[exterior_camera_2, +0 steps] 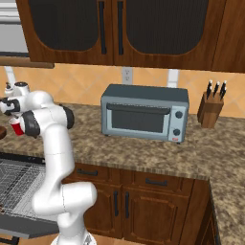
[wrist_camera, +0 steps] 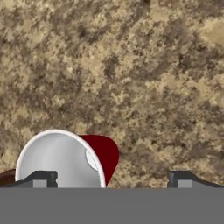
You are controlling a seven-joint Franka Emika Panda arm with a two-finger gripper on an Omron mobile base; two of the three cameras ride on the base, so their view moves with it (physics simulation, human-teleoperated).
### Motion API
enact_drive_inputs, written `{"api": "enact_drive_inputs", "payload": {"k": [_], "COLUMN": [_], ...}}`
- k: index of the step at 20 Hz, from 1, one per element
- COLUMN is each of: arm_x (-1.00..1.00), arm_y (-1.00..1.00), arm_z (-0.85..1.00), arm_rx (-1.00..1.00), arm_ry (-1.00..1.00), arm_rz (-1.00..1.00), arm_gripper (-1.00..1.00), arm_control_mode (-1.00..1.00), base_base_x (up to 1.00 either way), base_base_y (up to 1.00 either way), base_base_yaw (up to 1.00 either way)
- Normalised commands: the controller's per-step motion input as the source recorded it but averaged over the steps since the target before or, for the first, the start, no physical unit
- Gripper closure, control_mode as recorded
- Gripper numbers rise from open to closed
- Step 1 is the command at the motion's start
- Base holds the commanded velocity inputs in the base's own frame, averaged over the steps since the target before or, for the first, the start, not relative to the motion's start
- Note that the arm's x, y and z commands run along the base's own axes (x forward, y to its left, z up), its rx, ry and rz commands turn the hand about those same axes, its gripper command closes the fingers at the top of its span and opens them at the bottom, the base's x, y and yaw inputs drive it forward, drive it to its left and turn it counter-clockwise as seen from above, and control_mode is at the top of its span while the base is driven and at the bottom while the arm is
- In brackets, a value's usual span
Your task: Pick up the cup and bowl from the counter, place them in the dishwasher, and close the dishwasher door.
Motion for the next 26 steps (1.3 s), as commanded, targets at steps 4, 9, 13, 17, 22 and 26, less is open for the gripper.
{"api": "enact_drive_inputs", "payload": {"k": [4,9,13,17,22,26], "arm_x": [0.03,0.03,0.02,0.0,-0.06,-0.1], "arm_y": [0.05,0.09,-0.04,-0.13,-0.01,0.0], "arm_z": [-0.25,-0.09,-0.04,-0.08,-0.24,-0.28], "arm_rx": [-0.08,-0.06,-0.01,0.0,0.0,0.0], "arm_ry": [0.0,0.0,0.0,0.01,0.04,0.05], "arm_rz": [0.0,0.0,0.0,0.0,0.0,0.0], "arm_gripper": [-1.0,-1.0,-1.0,-1.0,-1.0,1.0], "arm_control_mode": [-1.0,-1.0,-1.0,-1.0,-1.0,-1.0], "base_base_x": [0.0,0.0,0.0,0.0,0.0,0.0], "base_base_y": [0.0,0.0,0.0,0.0,0.0,0.0], "base_base_yaw": [0.0,0.0,0.0,0.0,0.0,0.0]}}
